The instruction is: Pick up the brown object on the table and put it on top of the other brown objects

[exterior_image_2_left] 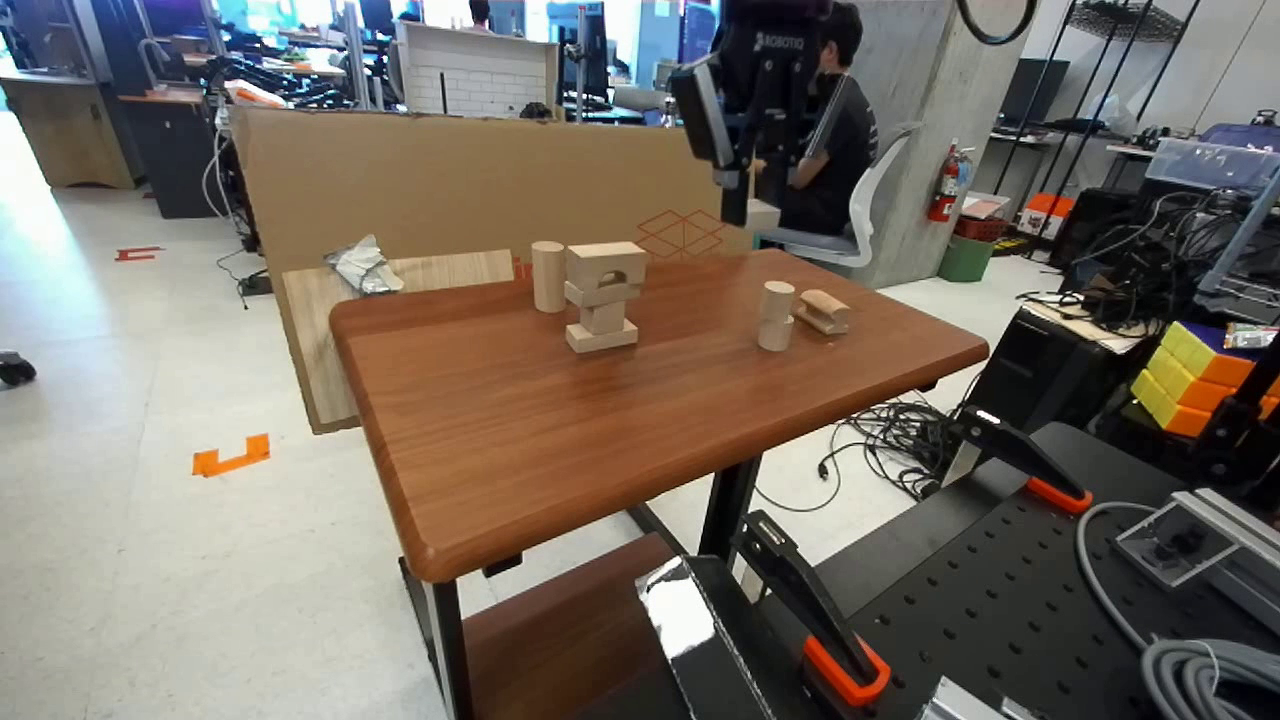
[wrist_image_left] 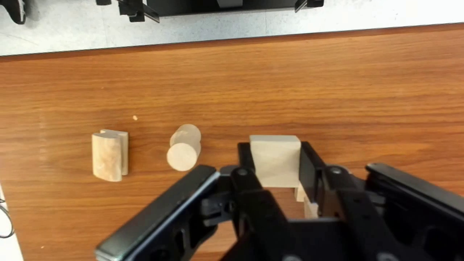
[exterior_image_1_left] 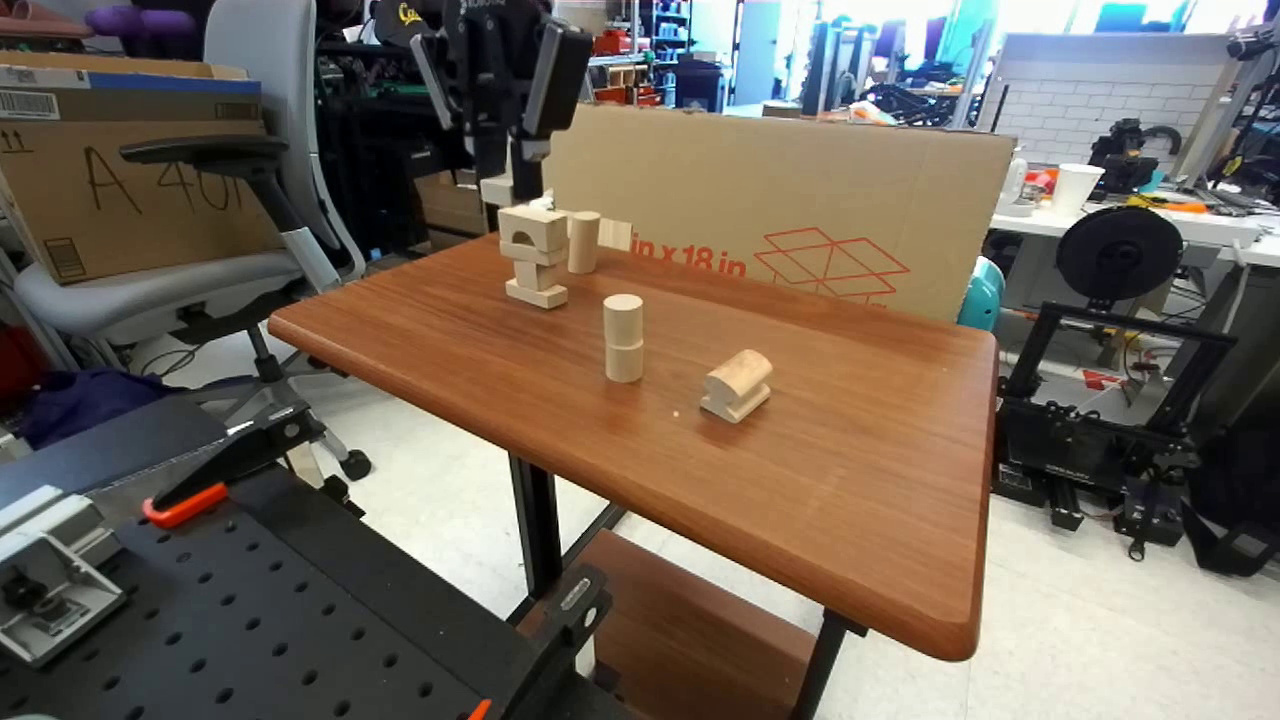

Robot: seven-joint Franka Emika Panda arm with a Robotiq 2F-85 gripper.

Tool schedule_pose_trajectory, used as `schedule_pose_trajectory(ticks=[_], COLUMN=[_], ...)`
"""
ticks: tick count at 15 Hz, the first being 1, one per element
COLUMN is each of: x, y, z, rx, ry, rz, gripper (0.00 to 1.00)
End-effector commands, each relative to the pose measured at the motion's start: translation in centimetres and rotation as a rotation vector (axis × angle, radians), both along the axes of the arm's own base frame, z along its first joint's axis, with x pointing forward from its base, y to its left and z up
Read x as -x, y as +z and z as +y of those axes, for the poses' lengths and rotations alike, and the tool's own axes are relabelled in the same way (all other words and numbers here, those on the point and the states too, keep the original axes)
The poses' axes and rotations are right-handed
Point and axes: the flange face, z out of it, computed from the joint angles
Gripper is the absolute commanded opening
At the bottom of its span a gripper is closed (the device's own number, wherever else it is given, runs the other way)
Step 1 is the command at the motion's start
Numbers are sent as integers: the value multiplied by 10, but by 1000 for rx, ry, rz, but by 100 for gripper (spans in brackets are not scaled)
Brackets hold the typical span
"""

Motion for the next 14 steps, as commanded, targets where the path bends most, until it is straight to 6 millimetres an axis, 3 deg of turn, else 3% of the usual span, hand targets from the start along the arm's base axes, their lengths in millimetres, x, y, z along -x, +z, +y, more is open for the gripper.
schedule_pose_trajectory(ticks=[1, 6, 14], x=[8, 6, 6], y=[18, 15, -1], z=[-31, -58, -68], rx=[-30, -54, -52], ry=[-11, -50, -80], rz=[-13, -7, 7], gripper=[9, 9, 9])
